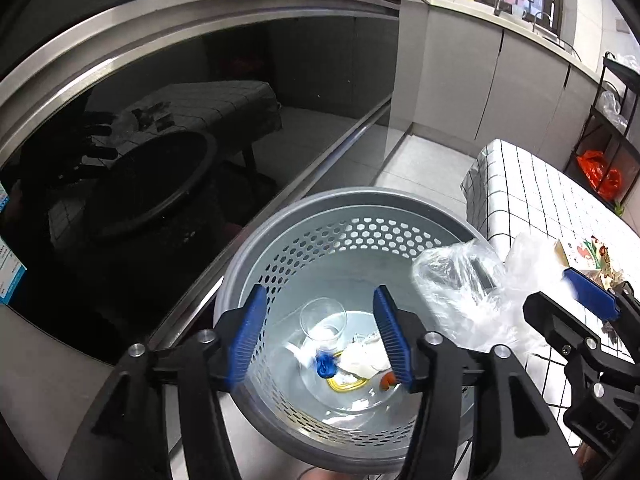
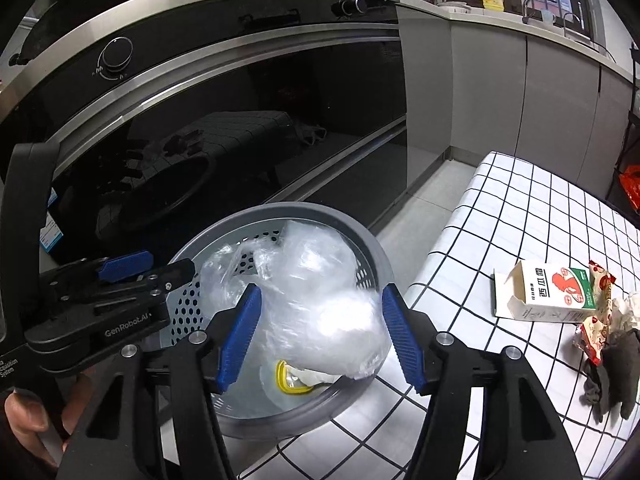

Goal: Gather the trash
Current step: 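Carry the plastic bags and blue strap over the wastebasket and release both, then move both grippers back toward the grey cloth and wrapper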

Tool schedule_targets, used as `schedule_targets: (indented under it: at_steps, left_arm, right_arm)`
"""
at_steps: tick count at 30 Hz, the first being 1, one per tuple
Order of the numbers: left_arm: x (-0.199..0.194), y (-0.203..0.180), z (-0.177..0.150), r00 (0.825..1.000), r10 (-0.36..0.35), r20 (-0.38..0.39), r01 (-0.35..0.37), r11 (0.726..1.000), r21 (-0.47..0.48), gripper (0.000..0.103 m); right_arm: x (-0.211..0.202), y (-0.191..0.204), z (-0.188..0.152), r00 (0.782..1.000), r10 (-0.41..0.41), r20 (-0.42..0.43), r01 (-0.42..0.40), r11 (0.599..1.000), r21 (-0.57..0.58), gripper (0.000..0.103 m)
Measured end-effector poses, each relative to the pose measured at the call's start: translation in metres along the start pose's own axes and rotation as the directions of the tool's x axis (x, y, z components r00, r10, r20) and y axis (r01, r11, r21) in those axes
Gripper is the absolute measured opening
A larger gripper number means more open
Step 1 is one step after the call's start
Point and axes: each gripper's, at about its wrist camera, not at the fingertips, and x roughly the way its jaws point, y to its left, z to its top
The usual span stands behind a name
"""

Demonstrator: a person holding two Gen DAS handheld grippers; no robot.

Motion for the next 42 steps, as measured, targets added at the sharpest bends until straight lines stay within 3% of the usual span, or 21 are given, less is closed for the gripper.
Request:
schedule_targets:
  at_steps: [18, 27, 42]
  left_arm:
    - [-0.003, -0.005, -0.001, 1.0, -0.023, 0.01, 0.023, 1.0, 0.014, 0.062]
    - [-0.017, -0.013, -0.005, 0.998, -0.05, 0.031, 0.05, 0.999, 0.011, 0.077]
    - [-0.049, -0.072, -0.015, 0.992, -0.107, 0.06, 0.098, 0.986, 0.137, 0.077]
  right_arm:
    - [-0.021, -0.015, -0.02, 0.999, -0.047, 0.004, 0.047, 0.999, 0.025, 0.06]
    - [-0.056, -0.057, -0.04, 0.994, -0.106, -0.034, 0.109, 0.987, 0.116, 0.061]
    - [-0.142, -0.125, -0.047, 0.981, -0.184, 0.059, 0.171, 0.969, 0.176, 0.063]
